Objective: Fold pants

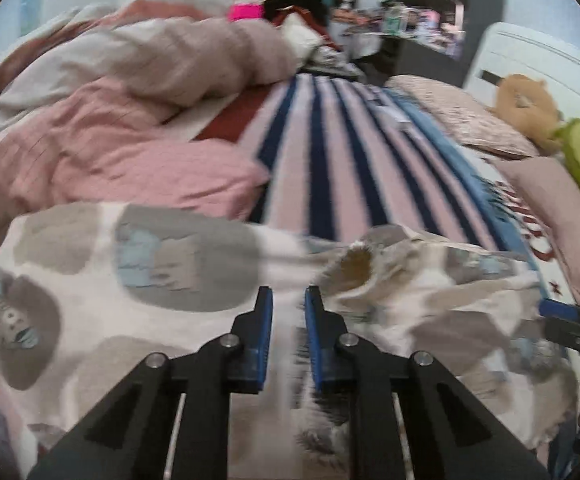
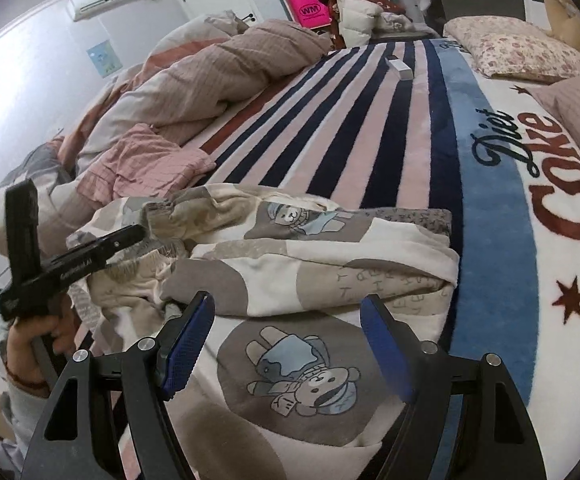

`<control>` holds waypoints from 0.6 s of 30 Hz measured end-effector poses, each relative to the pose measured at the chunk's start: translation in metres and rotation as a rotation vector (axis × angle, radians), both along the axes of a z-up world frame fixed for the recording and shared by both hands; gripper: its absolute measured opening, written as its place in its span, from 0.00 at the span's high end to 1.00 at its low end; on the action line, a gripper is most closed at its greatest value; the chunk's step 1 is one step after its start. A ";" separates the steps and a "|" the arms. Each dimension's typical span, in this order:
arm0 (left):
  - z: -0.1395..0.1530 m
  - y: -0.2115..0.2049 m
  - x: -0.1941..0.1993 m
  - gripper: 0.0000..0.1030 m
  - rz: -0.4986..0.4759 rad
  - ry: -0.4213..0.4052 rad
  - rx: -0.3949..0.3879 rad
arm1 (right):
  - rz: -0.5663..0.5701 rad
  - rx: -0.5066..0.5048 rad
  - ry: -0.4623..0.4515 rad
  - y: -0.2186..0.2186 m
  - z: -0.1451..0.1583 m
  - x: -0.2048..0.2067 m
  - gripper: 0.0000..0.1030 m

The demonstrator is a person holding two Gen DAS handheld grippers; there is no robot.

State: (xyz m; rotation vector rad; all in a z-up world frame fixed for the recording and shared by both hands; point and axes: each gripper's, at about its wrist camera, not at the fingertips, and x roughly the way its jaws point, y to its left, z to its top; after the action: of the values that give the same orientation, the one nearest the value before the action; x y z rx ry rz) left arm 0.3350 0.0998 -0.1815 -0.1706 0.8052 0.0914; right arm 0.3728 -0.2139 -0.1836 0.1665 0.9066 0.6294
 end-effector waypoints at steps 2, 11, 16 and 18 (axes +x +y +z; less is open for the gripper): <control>0.002 0.009 -0.001 0.77 0.011 -0.005 -0.044 | 0.001 -0.004 0.003 0.002 -0.001 0.000 0.29; -0.005 -0.049 0.004 0.41 -0.271 0.007 -0.003 | 0.007 0.003 0.010 0.004 -0.002 0.001 0.29; -0.021 -0.057 0.011 0.61 -0.286 0.085 0.061 | 0.011 0.006 0.014 0.004 -0.002 0.001 0.29; -0.016 -0.056 0.008 0.71 -0.297 0.082 0.081 | 0.009 0.009 0.015 0.003 -0.002 0.001 0.29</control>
State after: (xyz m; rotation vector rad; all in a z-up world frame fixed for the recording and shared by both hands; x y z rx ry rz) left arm 0.3435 0.0433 -0.1976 0.0306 0.8989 -0.1502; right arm 0.3743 -0.2108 -0.1859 0.1756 0.9196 0.6412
